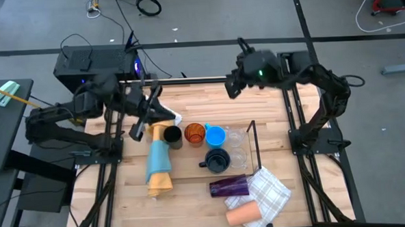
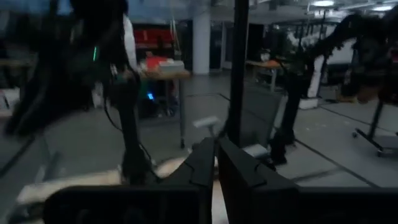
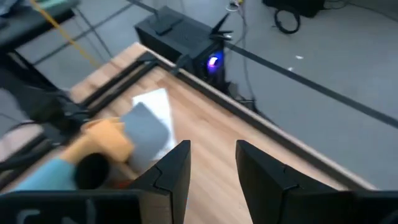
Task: Stack small to large cups/mugs on shelf
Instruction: Put the light orange cup on the shelf
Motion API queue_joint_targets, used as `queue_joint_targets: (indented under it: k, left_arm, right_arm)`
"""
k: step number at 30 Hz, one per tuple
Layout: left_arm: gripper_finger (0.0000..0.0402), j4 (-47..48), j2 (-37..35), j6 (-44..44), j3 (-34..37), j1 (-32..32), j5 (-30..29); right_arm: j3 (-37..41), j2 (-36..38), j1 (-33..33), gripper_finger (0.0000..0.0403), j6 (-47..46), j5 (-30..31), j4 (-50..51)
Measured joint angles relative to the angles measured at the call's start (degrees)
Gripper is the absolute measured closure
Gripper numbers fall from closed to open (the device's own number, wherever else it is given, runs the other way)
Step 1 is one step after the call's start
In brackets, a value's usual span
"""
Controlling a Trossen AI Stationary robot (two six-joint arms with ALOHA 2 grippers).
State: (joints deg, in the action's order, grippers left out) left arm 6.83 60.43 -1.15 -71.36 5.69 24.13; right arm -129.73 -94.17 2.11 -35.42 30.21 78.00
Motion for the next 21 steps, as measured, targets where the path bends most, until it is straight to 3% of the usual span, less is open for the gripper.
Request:
queue_joint_targets:
  k: [8,13,21]
  left_arm:
    - [0.0372,-2.8,-9.1,-2.7,11.7,-0.2,0.1]
    - [0.0367,-2.6,-13.2,-3.0,12.9,-0.2,0.2]
    - [0.0373,-1.5,-15.6,-2.7,12.9,0.0,0.1]
  right_arm:
    - [1.7,-0.3,-18.9,0.0269,-16.4,7.9,0.2]
    - [8.5,-0.3,-29.2,0.0267,-26.6,6.3,-1.0]
    - [25.8,-0.4,-40.3,0.0265,-28.2,0.7,-26.4]
